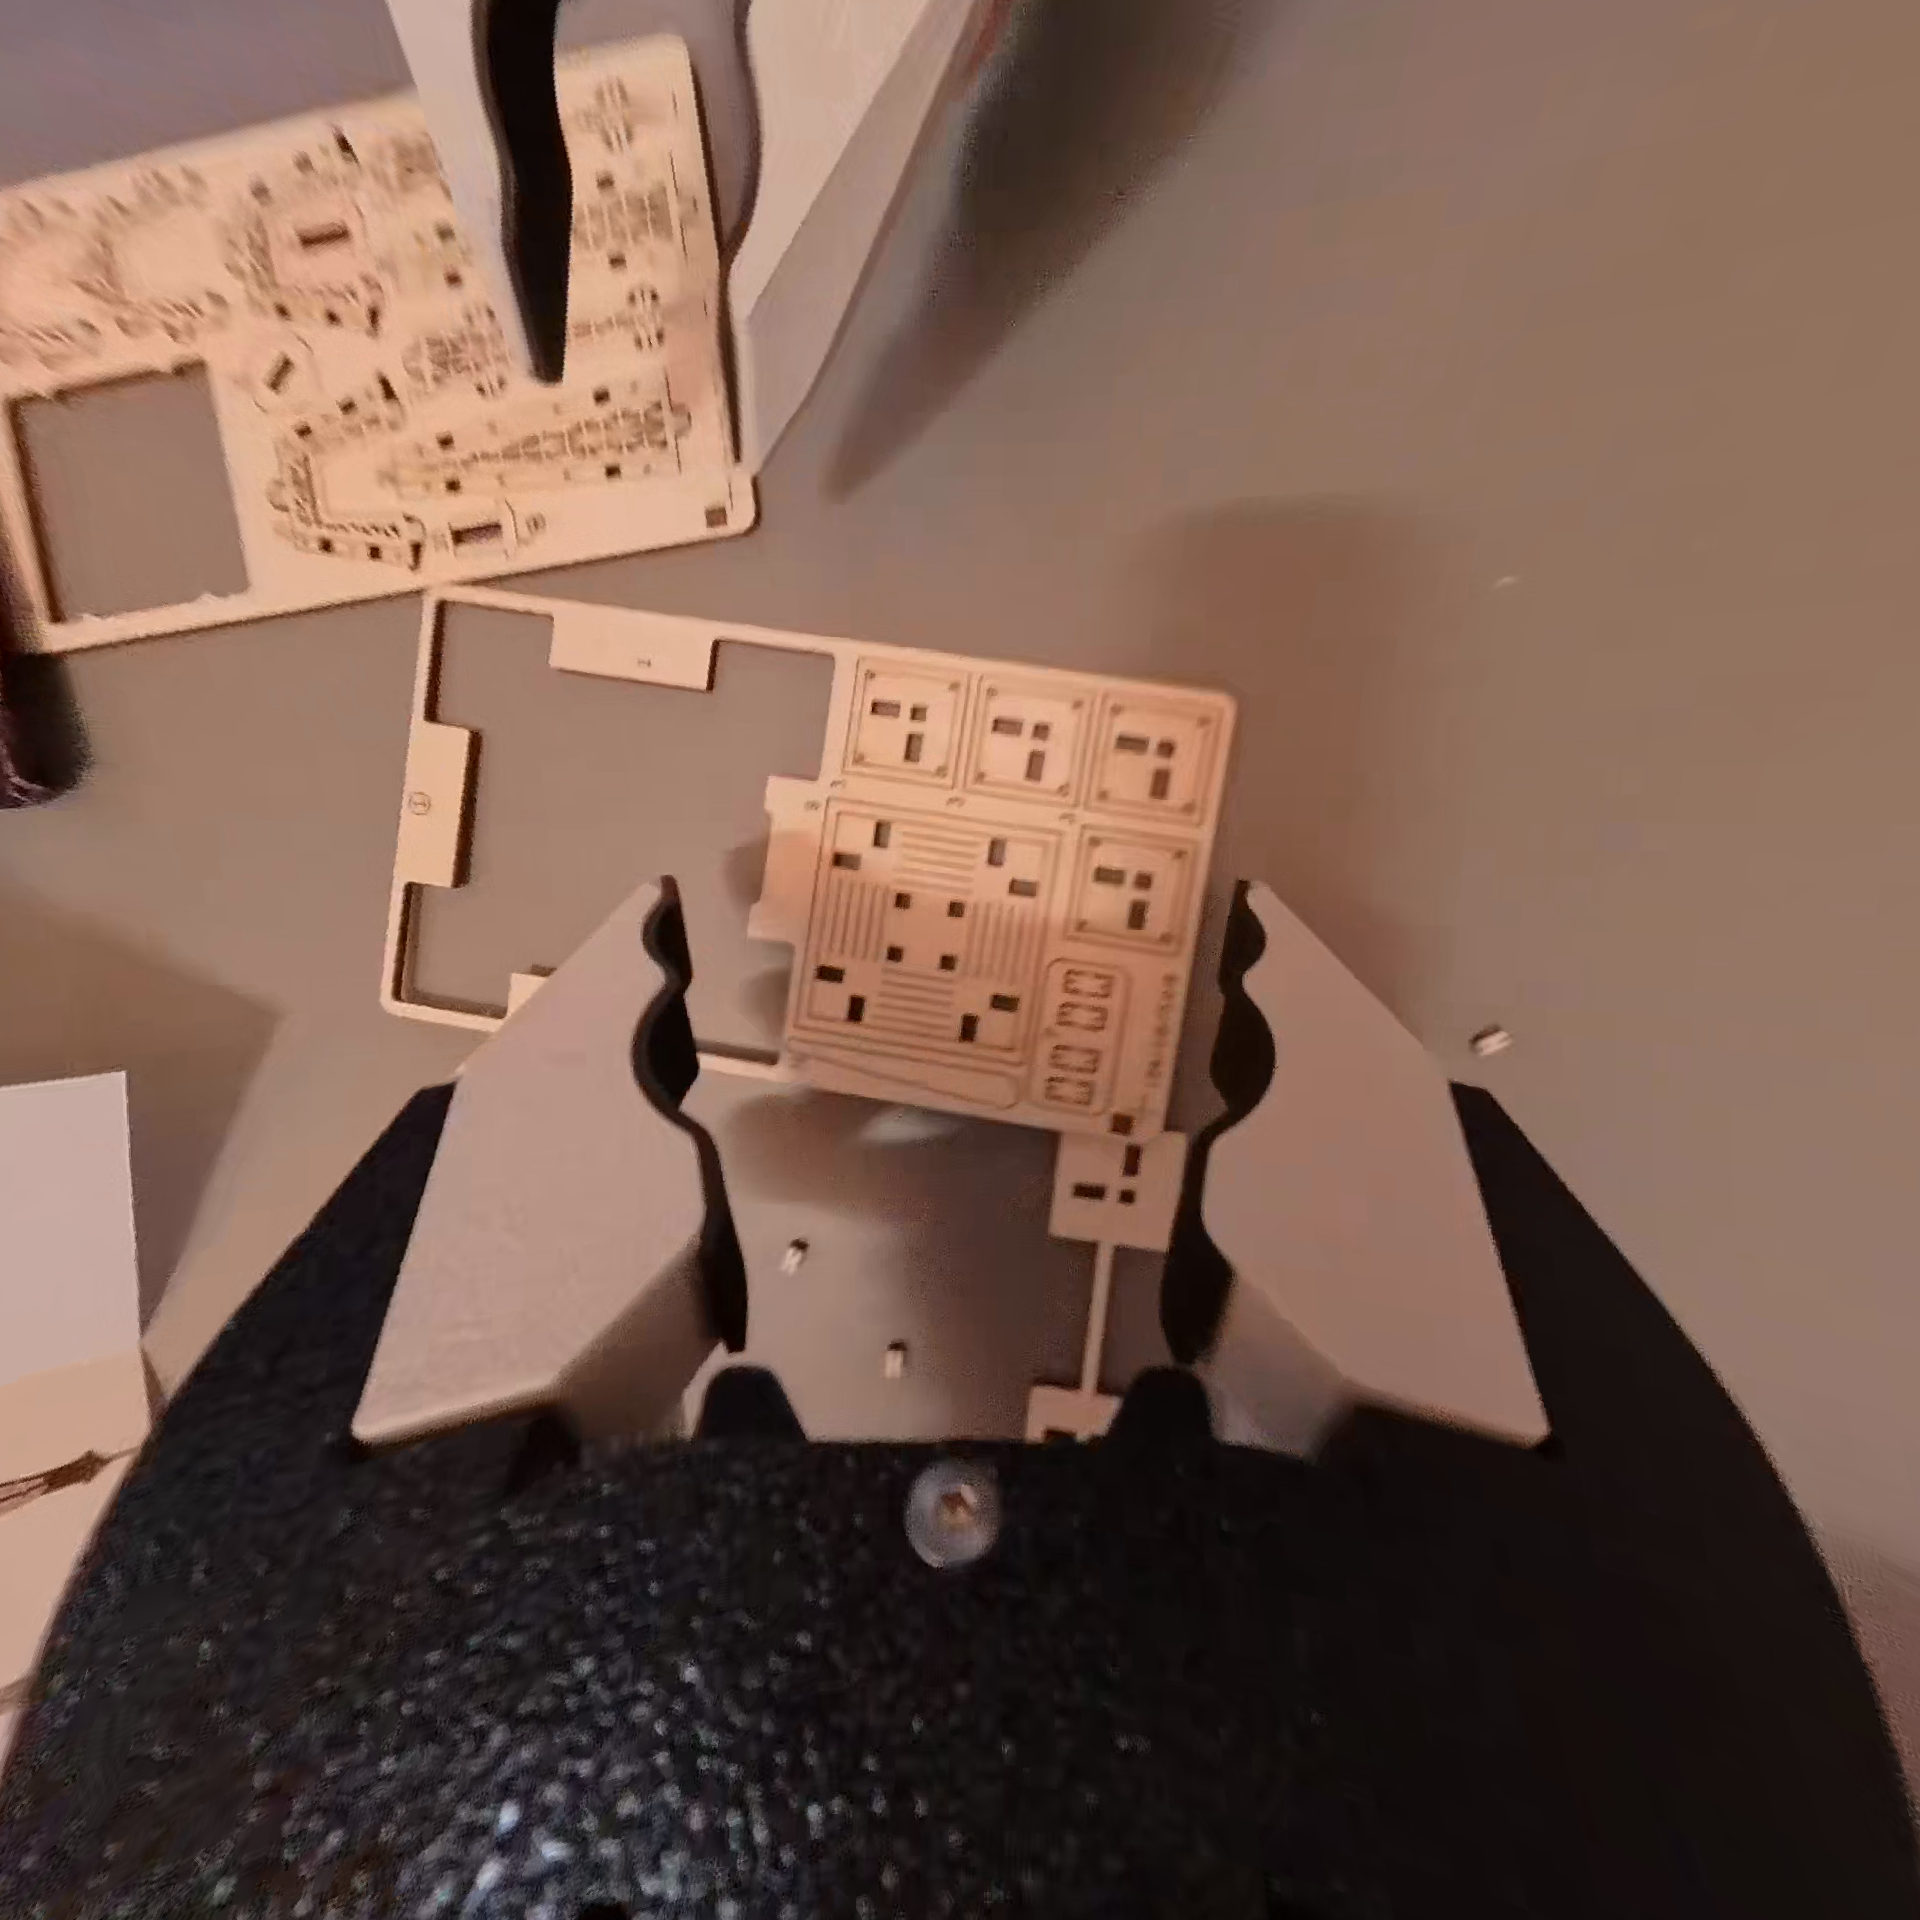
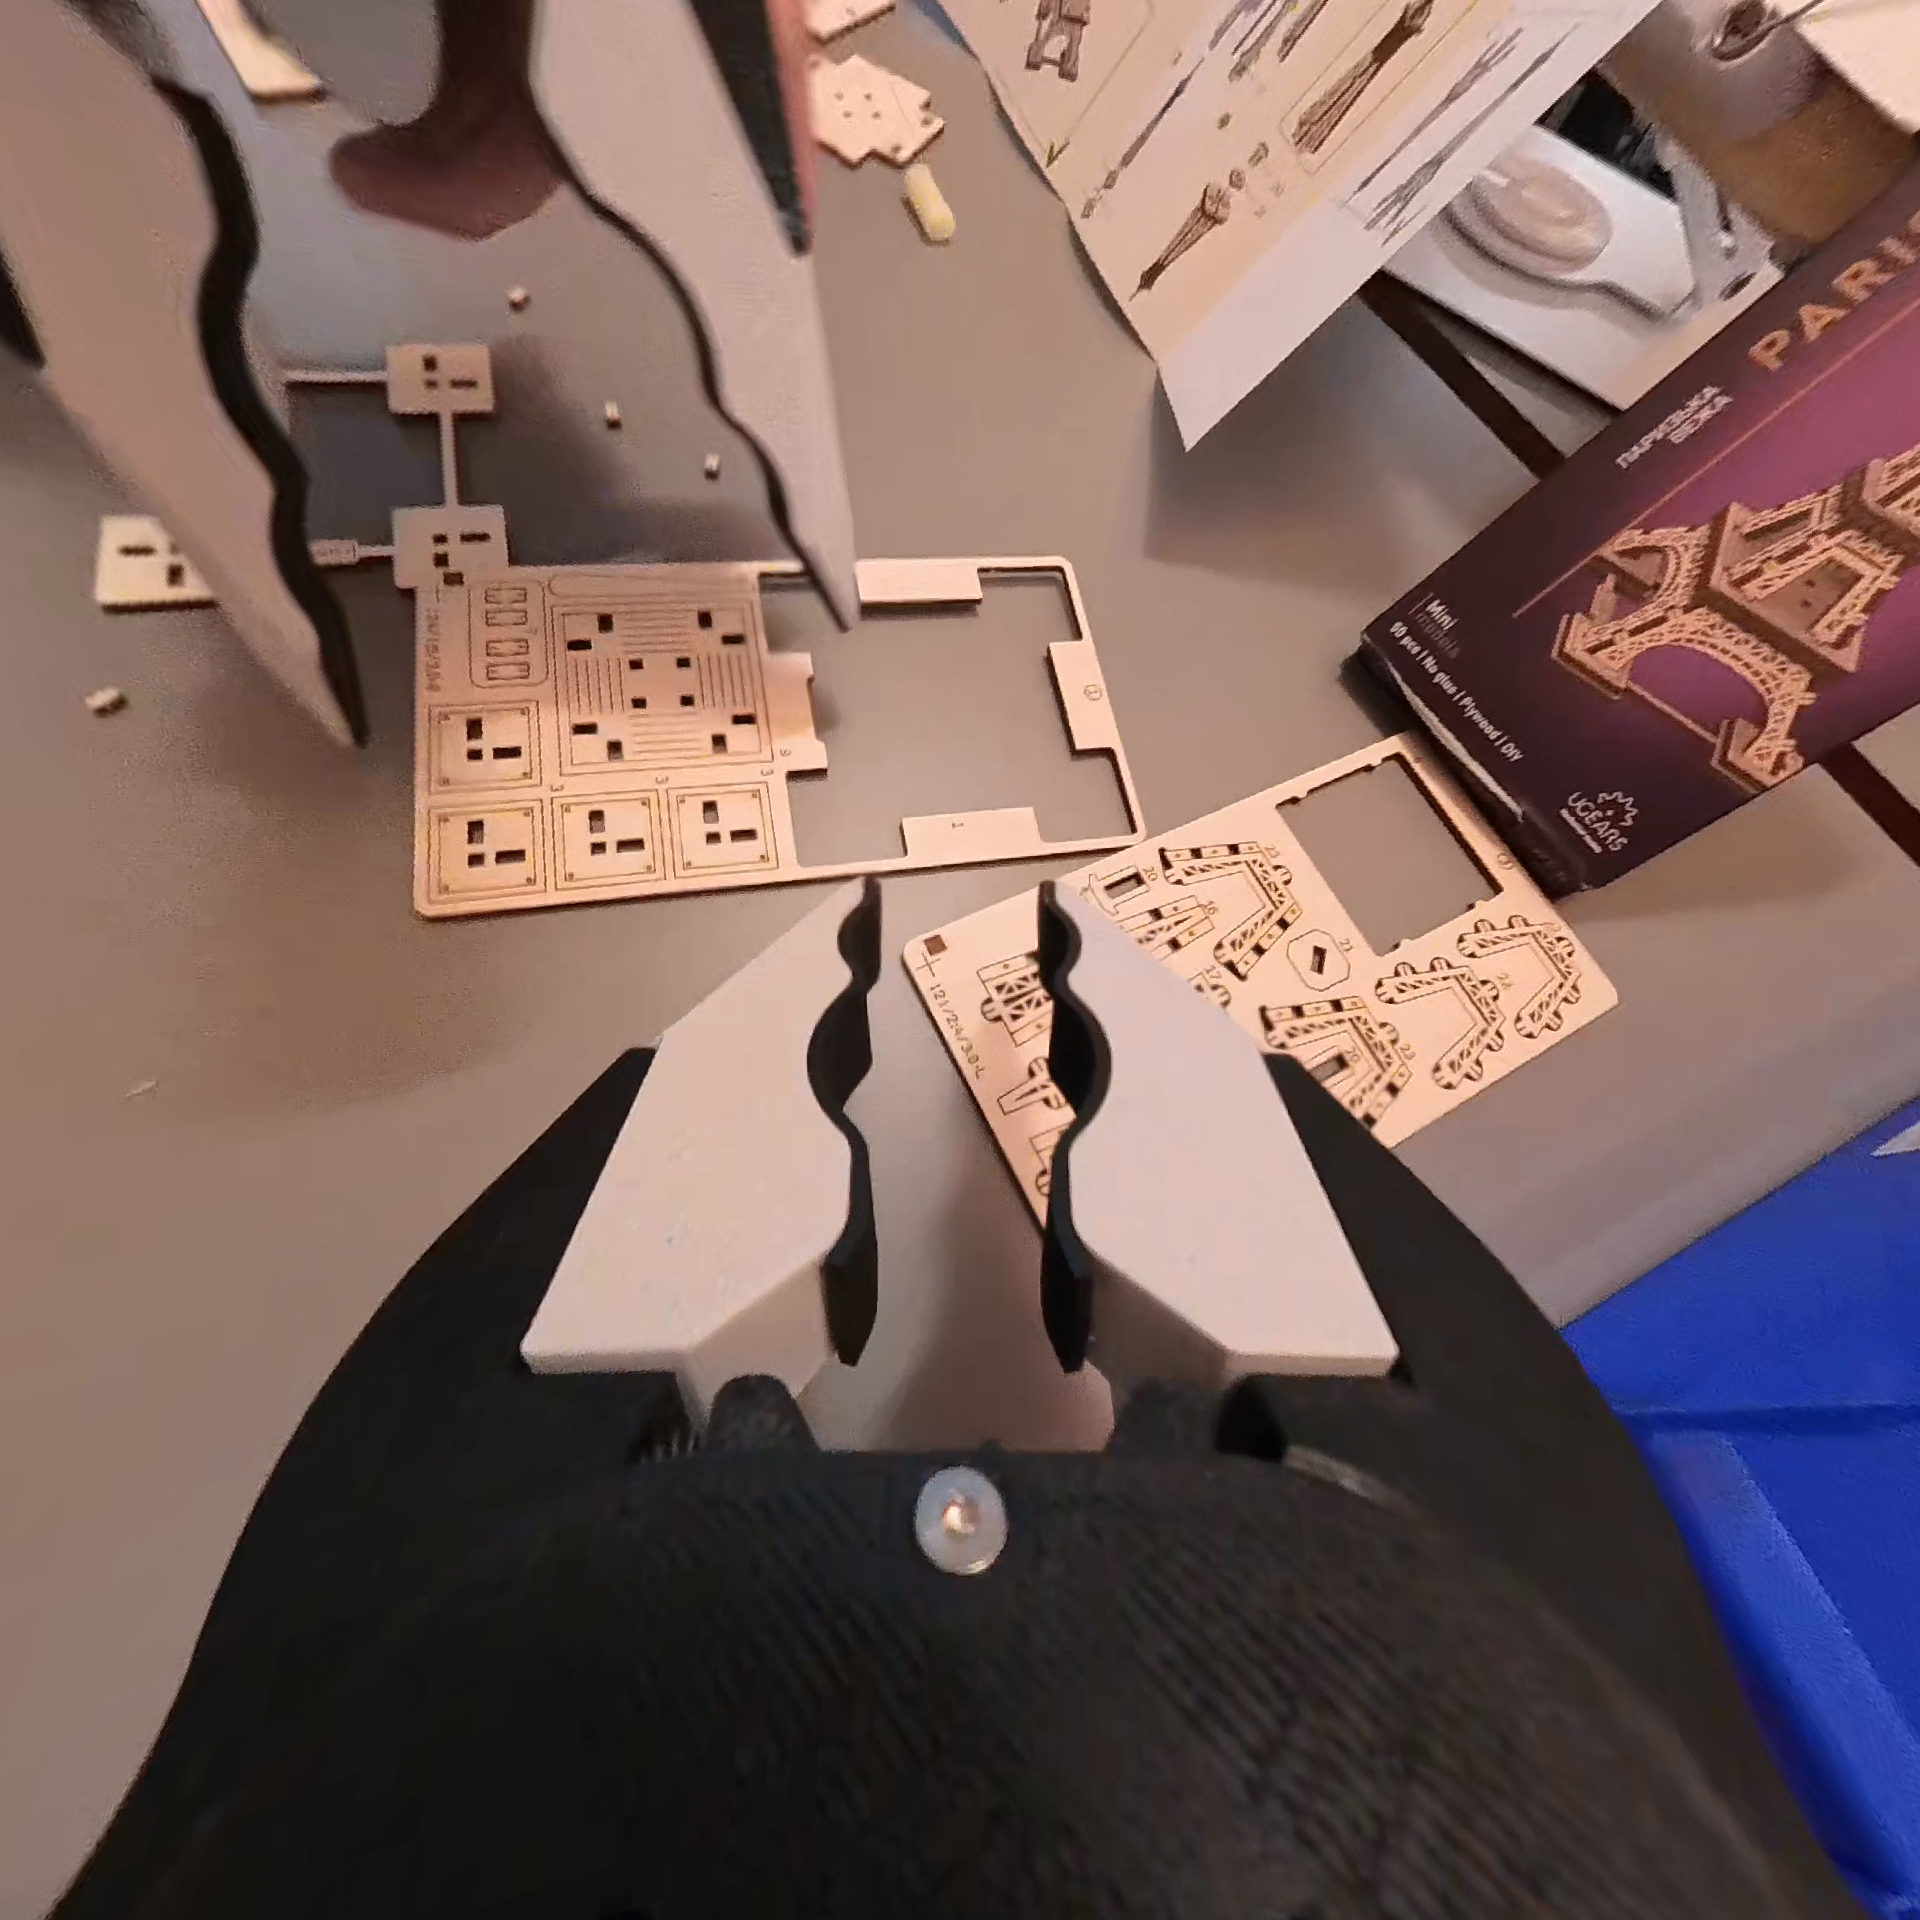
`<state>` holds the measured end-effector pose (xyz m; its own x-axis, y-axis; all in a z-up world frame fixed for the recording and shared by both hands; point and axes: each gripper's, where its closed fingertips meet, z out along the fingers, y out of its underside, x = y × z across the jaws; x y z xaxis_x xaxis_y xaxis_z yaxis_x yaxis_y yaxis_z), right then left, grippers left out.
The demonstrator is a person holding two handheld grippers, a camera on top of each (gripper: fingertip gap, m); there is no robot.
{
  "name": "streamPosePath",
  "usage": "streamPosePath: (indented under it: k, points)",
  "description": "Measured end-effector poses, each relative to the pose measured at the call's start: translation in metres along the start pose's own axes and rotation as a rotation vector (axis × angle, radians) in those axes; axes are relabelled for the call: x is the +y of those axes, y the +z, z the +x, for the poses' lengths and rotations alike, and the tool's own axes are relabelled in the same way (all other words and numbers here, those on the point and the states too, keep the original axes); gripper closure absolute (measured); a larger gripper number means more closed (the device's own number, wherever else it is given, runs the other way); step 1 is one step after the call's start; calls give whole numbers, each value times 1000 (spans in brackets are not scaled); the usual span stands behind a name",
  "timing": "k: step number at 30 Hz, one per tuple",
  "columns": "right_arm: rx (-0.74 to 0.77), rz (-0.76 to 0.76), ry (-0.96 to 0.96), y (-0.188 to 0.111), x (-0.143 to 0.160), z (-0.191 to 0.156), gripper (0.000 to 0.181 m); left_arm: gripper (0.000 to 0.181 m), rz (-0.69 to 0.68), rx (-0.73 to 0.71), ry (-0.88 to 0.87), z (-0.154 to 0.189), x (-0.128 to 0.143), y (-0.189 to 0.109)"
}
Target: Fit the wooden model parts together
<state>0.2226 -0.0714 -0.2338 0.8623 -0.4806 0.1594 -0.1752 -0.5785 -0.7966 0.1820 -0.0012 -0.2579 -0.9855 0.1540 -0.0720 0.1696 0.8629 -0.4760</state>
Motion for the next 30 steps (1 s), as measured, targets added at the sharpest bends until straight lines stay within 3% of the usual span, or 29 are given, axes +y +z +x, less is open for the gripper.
streamPosePath:
  k: [4,7,10,17,22,27,30]
  points:
    - [-21,8,8,3,0,-3,153,78,-206,88,9,-2,24,7]
    - [-25,15,33,3,-1,-2,153,83,-234,80,9,-2,25,7]
    - [-23,46,66,2,-4,1,153,102,-238,83,13,4,23,5]
    - [-42,71,130,1,-5,2,151,103,-207,49,28,10,22,2]
    - [-88,172,299,-7,-14,6,138,102,-171,-176,125,-4,10,-18]
    - [-390,484,619,-27,-63,-7,126,102,-150,-454,212,-14,-4,-61]
    - [-451,602,675,-26,-87,-10,123,102,-111,-585,276,-10,-13,-81]
